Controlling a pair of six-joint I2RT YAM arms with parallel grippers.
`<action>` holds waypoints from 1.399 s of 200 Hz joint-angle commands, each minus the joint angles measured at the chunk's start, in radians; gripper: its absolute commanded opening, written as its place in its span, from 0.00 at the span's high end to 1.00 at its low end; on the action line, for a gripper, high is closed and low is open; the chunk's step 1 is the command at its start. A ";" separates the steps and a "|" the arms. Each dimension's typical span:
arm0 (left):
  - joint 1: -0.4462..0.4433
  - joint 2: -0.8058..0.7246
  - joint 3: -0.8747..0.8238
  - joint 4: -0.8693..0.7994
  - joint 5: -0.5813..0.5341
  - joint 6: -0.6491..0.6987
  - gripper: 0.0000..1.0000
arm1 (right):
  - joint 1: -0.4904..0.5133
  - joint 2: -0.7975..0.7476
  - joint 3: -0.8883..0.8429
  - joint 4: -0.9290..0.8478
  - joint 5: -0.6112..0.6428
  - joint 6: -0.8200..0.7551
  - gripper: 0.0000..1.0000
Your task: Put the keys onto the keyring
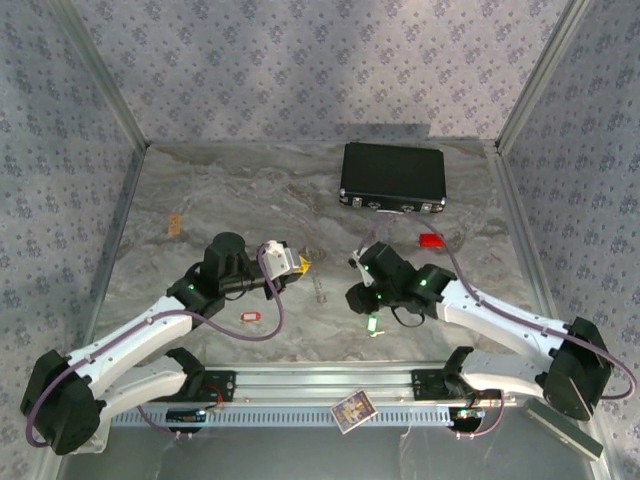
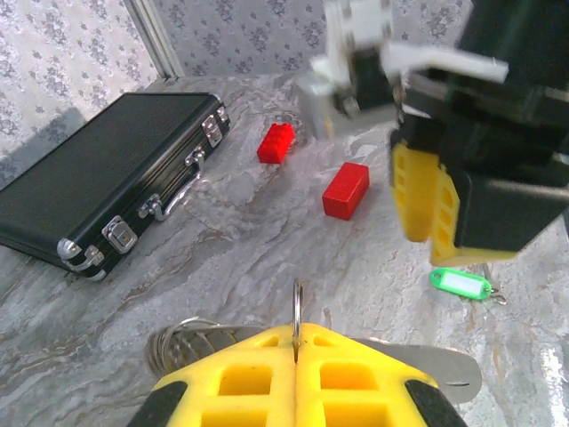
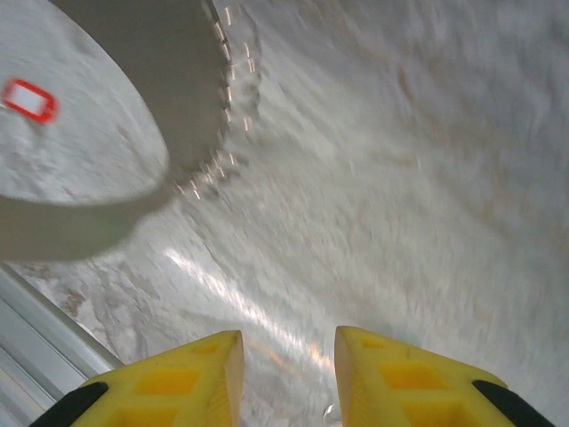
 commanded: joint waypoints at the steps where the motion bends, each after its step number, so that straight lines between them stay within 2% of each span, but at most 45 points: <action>1: -0.005 -0.015 -0.012 0.048 -0.013 0.013 1.00 | 0.036 0.018 -0.056 -0.107 0.055 0.298 0.68; 42: -0.006 -0.020 -0.035 0.066 -0.035 0.005 1.00 | 0.149 0.054 -0.103 -0.142 0.147 0.553 0.66; 80: -0.006 -0.032 -0.048 0.072 -0.044 0.007 1.00 | 0.233 0.171 -0.054 -0.176 0.219 0.639 0.64; 106: -0.006 -0.043 -0.050 0.072 -0.041 0.007 1.00 | 0.259 0.259 0.000 -0.231 0.271 0.679 0.66; 138: -0.006 -0.040 -0.046 0.076 -0.036 0.008 1.00 | 0.273 0.345 0.056 -0.250 0.284 0.682 0.66; 180: -0.006 -0.039 -0.042 0.075 -0.036 0.014 1.00 | 0.282 0.364 0.056 -0.212 0.261 0.678 0.64; 280: -0.006 -0.037 -0.042 0.074 -0.034 0.017 1.00 | 0.283 0.391 0.090 -0.297 0.296 0.663 0.81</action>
